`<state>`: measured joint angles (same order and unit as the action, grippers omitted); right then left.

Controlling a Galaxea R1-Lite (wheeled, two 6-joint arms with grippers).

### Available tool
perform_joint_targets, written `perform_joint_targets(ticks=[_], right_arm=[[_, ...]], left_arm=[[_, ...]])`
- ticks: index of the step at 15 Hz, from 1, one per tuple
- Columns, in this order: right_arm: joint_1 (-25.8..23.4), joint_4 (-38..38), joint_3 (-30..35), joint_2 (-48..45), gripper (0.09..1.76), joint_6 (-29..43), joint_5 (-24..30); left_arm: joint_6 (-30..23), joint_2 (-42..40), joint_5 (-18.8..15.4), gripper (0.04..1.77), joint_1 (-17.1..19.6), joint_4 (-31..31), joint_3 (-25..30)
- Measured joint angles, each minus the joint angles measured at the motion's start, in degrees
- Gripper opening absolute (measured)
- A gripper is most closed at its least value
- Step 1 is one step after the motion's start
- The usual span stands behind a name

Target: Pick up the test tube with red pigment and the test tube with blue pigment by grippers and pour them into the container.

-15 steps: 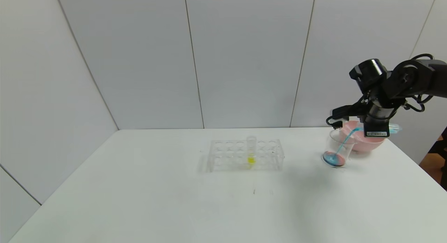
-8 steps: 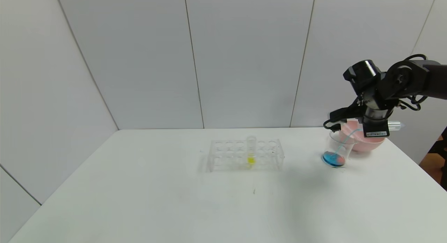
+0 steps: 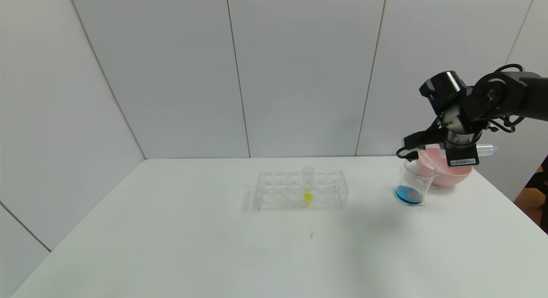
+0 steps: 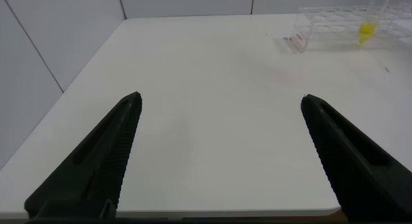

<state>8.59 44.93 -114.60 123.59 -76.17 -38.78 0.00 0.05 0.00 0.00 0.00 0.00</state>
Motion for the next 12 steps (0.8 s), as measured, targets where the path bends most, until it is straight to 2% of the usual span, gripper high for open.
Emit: perform_joint_targets(ticks=[8,10,12], right_arm=[[0.2,-1.99,0.02,-0.57,0.49,0.87,0.66],[-0.44,-3.83,0.02,-0.6,0.49,2.65,4.95],[-2.1,-5.58,0.02,-0.71,0.49,5.67,13.68]], left_arm=[[0.0,0.0,0.0,1.76,0.0,0.0,0.0],[0.0,0.0,0.0,1.76,0.0,0.0,0.0],[0.0,0.0,0.0,1.76,0.0,0.0,0.0]])
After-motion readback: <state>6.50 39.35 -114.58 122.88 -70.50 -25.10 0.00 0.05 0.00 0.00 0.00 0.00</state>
